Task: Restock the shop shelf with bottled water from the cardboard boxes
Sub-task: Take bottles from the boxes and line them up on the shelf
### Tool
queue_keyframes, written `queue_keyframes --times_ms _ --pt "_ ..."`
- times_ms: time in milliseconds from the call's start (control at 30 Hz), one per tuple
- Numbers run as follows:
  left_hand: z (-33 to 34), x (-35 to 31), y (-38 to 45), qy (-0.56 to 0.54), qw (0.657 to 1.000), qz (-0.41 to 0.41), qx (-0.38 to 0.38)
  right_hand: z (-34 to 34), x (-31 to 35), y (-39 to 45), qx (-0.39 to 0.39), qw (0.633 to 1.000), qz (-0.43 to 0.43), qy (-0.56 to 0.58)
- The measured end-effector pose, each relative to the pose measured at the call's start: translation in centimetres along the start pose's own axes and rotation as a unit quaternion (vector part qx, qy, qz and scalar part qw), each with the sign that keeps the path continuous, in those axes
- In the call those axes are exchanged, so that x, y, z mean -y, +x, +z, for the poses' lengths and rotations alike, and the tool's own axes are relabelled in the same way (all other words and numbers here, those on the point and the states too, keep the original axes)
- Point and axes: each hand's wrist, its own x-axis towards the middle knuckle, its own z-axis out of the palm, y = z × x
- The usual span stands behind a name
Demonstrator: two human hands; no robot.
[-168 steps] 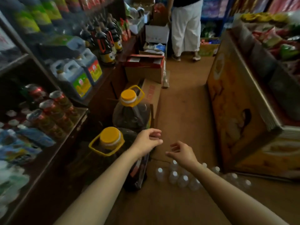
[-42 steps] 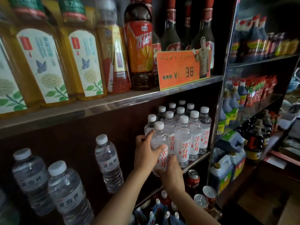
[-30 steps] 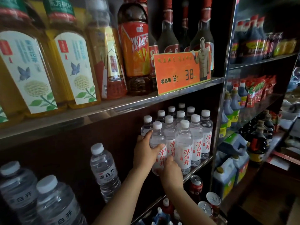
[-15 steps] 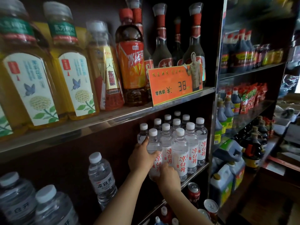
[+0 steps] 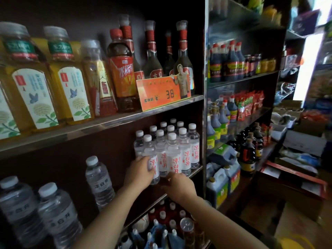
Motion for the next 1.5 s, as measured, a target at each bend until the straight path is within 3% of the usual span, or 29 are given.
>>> queue_keyframes --times_ms 167,500,800,967,1133,1500 --pt "1.0 -3.6 -4.3 0.072 0.995 0.056 0.039 -3.8 -4.9 -5.3 -0.008 0.998 -0.014 -0.057" --pt "9.9 -16.6 -14.3 0.013 0.98 0.133 0.146 -10.1 -19.4 -19.9 -0.029 0.989 0.128 -0.064" --pt "20.9 -27.6 -25.6 -0.022 0.937 0.218 0.271 -11.7 -31.3 -35.1 -0.044 0.955 0.289 -0.052" --pt "26.8 -30.8 -32.5 -0.032 0.902 0.249 0.351 -9.4 -36.8 -43.4 -0.047 0.927 0.372 -0.007" --pt "31.9 -31.3 -38.2 -0.038 0.885 0.216 0.411 -5.6 -40.6 -49.5 -0.05 0.905 0.423 0.015" --pt "46.4 -22.7 -49.4 -0.02 0.835 0.162 0.525 11.4 -46.5 -59.4 0.02 0.861 0.499 0.101"
